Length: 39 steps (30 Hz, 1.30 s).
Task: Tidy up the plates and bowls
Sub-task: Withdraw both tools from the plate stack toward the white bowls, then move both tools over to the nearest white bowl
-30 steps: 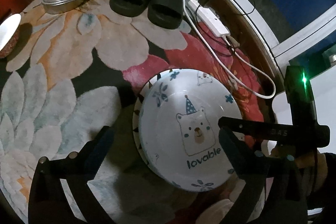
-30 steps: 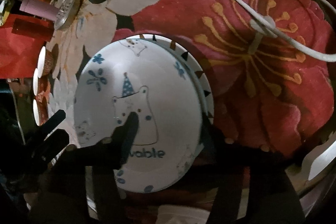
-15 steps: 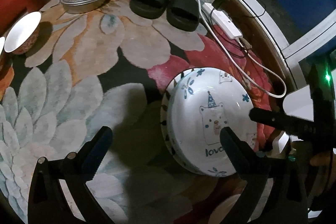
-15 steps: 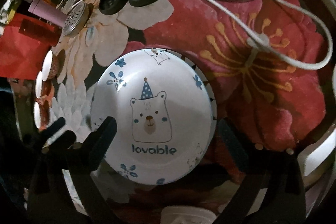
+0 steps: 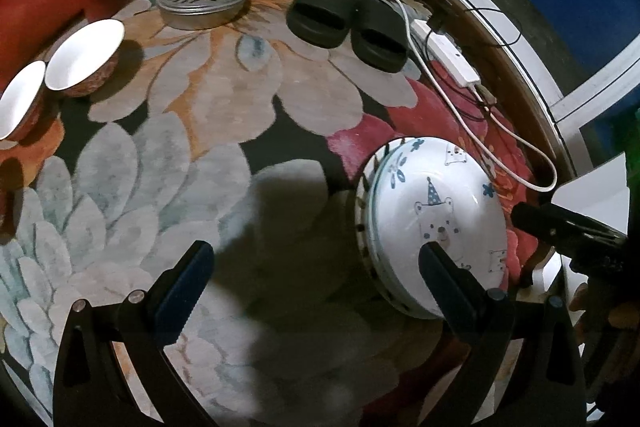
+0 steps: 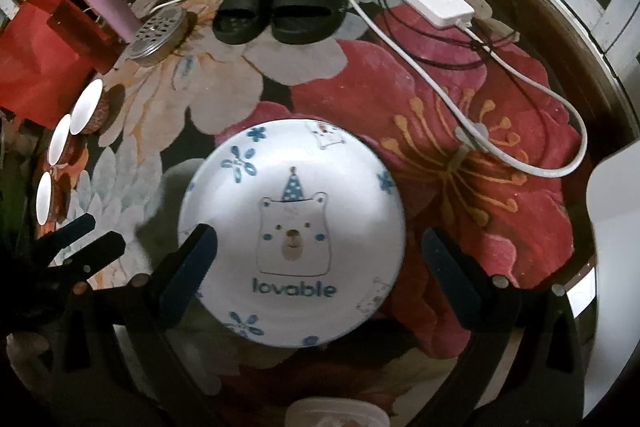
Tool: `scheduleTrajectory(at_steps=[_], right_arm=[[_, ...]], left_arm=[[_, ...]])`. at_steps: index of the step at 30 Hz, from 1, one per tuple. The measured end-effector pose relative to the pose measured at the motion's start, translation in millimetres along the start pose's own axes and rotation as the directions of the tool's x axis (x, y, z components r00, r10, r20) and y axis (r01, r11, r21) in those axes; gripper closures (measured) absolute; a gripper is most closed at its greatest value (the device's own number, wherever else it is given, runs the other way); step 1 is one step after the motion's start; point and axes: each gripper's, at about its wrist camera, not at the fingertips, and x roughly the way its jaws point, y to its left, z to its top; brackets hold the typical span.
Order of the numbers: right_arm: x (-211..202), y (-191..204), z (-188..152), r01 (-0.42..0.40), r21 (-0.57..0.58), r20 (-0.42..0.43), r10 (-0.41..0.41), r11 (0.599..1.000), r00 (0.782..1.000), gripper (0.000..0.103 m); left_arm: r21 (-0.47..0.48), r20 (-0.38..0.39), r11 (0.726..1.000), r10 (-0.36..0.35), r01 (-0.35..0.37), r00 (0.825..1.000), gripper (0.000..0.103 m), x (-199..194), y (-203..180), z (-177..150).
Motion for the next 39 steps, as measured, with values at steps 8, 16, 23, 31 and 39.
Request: scheduleTrajectory(at_steps=[8,16,23,31,39], right_arm=[[2,27,-5,-0.022,-0.034,-0.014,0.022,0.999,1.0,0.0],[6,48,-8,-0.04,-0.05,-0.024,0.038,0.998,0.999,0.0],[11,61,-11,-0.047,-0.054,-0.034,0.045,0.997,0.998,0.0],[15,80,-13,-0.06,-0.08,-0.04,0.057,0.995,0.998,0.0],[21,99,-16,-0.072,-0.103,-0.05,0.067,0.992,0.996,0.0]], left_arm=[[-0.023,0.027,0.999,0.025,-0.025,0.999,0.001,-15,21,-3],[-0.048,0.036,0.998,0.051,-0.049,0.998,0.001,-25,42,-9],[-0.066,0.049,0.995,0.072,-0.069,0.996,0.001,-35,58,-16],[-0.088,0.056,0.992,0.095,-0.09,0.994,0.001,-43,76,-22],[-0.118,0.055,0.987,0.12,-0.113,0.991,0.001,-52,98,-31]])
